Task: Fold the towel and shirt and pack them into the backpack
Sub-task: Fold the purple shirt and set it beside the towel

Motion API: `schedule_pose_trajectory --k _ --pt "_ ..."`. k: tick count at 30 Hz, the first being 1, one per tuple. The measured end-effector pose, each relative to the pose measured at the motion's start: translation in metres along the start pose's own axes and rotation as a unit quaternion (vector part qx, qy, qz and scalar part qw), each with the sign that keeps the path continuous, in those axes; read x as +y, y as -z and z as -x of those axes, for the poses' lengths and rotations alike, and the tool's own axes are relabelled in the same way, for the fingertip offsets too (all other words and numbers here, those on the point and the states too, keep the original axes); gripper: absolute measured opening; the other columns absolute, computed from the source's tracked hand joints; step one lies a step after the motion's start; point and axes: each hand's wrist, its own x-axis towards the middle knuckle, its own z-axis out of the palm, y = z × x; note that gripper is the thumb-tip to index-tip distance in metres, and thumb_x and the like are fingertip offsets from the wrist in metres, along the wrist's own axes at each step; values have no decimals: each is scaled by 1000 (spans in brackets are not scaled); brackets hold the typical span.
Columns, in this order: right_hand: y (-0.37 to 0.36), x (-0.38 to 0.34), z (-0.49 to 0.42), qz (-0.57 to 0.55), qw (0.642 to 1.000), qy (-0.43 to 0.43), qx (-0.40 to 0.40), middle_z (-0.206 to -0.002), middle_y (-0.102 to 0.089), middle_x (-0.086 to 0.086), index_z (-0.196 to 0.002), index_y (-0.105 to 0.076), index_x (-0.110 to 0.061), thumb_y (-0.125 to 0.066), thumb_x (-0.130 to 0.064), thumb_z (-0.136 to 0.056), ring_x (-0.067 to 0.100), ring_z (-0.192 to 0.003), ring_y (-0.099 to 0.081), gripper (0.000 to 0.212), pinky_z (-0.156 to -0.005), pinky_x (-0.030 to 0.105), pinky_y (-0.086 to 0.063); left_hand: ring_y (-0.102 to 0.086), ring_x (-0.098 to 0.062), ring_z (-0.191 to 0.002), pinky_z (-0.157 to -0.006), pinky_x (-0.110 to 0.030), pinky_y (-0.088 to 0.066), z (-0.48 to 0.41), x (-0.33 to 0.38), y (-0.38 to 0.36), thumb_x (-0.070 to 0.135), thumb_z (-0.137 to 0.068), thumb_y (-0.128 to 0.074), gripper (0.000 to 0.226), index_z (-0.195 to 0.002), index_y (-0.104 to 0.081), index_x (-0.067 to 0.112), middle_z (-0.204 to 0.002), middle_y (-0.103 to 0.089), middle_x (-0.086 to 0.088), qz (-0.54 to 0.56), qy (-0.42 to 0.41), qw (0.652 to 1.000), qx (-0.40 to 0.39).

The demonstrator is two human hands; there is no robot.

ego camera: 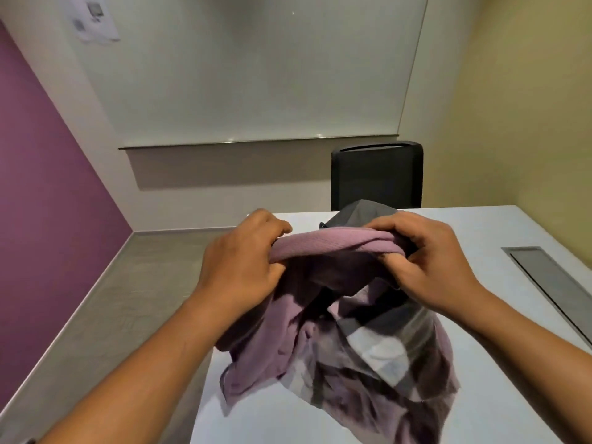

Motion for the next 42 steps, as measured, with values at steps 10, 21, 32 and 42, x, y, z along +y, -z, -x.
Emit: schedule_pose_trajectory --k 10,21,32,42 --pt "27 10 -22 209 977 -49 -16 -80 -60 -6 -96 -71 -24 -78 -12 -69 16 -72 -55 30 -63 28 -43 -61 -36 -86 -63 -41 -49 -20 -50 32 1 -62 -70 47 -107 -64 13 -99 -68 -9 -150 19 983 109" --pt "55 36 -26 375 904 -194 69 -87 -60 2 -95 -71 -21 -65 -4 -72 36 -72 -56 29 -55 34 -43 -64 -42 -73 -59 -46 -53 -37 -78 62 21 -81 -39 50 -126 -60 16 -91 -70 -16 -64 -54 970 229" --pt "46 9 -52 231 954 -177 -71 -121 -61 -3 -123 -61 -26 -77 -40 -71 16 -95 -59 56 -78 28 -43 -56 -10 -63 -60 -26 -45 -60 -14 66 17 -91 -63 11 -83 -67 11 -75 -67 -7 355 118 927 18" --pt "2 -24 -80 90 995 -14 -46 -98 -73 -7 -113 -61 -33 -60 -21 -70 21 -90 -68 45 -71 42 -54 -65 -9 -107 -89 -26 -52 -31 37 13 39 -66 -82 68 -124 -51 22 -119 -67 3 579 80 811 7"
